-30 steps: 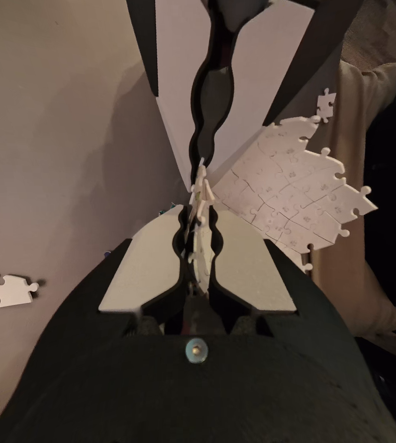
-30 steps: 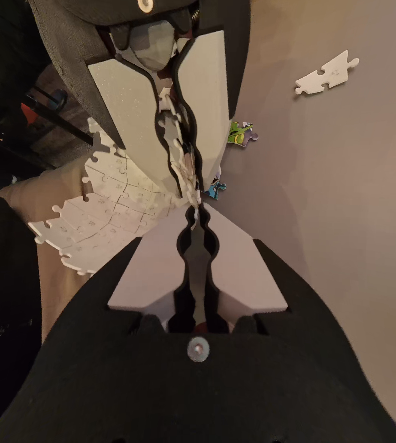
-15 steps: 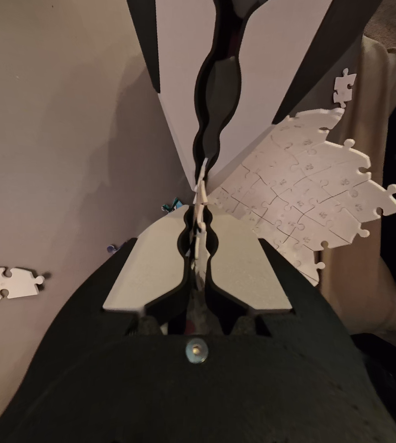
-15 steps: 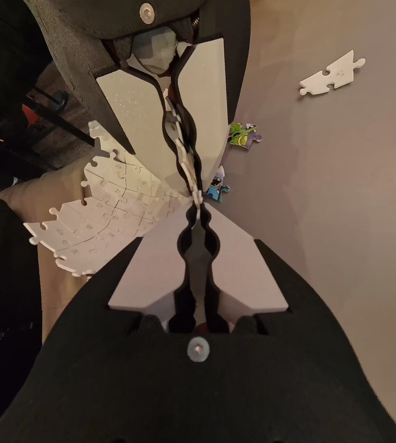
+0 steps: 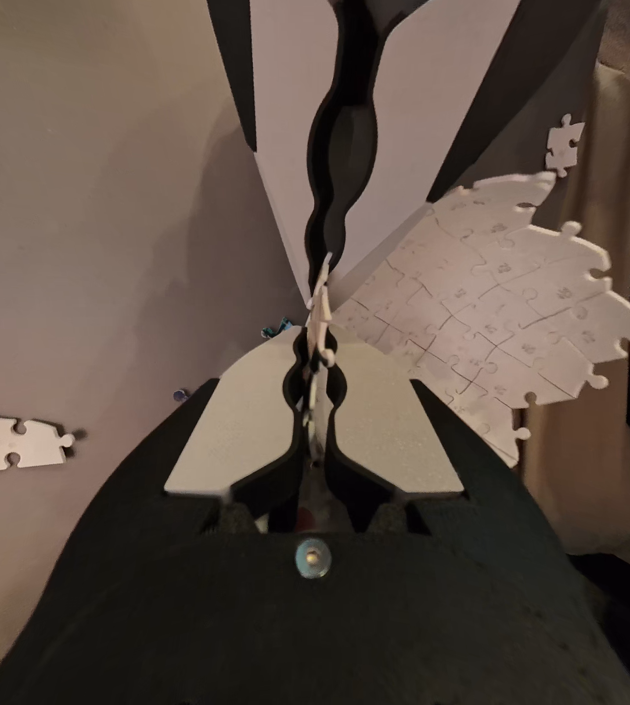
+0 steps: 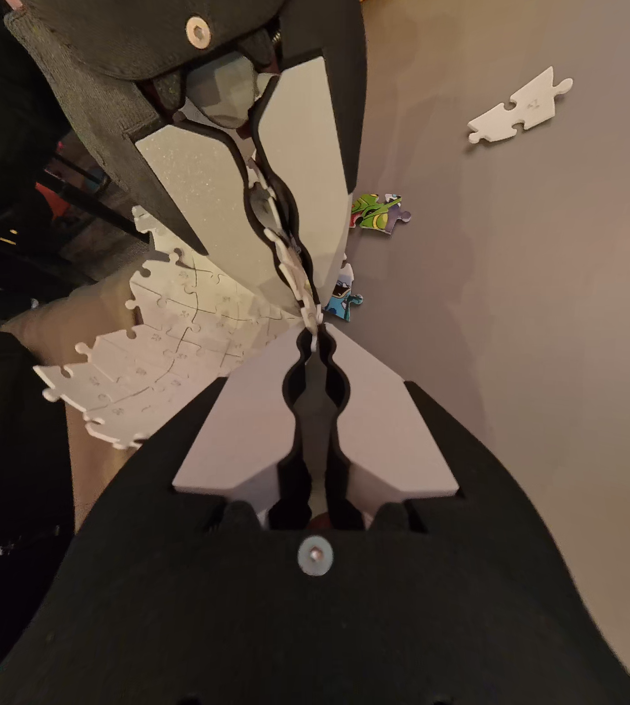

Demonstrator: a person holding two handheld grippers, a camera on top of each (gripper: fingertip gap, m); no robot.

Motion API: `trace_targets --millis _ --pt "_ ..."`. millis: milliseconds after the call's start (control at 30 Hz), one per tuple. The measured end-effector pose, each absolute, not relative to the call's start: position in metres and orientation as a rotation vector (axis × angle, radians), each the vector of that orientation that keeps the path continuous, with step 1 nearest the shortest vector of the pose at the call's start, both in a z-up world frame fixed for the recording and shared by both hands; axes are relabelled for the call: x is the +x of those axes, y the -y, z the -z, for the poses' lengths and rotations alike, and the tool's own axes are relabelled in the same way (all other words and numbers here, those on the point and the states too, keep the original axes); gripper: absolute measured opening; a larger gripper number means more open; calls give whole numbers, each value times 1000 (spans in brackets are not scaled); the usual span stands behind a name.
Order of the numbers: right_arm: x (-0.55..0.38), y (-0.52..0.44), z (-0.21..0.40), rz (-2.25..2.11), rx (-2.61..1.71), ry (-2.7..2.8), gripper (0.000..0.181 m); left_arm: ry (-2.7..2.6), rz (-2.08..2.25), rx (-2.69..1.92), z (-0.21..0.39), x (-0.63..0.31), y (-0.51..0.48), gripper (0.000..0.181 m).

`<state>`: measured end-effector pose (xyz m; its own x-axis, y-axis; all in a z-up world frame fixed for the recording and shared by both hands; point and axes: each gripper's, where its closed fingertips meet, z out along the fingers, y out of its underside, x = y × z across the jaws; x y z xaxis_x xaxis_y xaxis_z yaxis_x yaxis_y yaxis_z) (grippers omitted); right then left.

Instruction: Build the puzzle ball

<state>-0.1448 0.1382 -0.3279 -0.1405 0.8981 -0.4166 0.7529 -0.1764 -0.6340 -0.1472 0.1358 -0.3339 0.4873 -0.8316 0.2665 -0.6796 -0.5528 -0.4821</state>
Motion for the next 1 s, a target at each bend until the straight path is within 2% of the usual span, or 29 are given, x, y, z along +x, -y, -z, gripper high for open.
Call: trace_targets --millis 333,567,1000 --pt "-145 -141 329 -1315 -1967 1830 1 -1294 692 -2384 335 -146 -138 7" --pt "-139 -139 333 -1327 -2038 1878 10 -1301 683 -2366 333 -144 -139 6" --pt "-138 -130 335 -1363 -2031 1919 1 -1308 703 -2384 330 -145 -136 11"
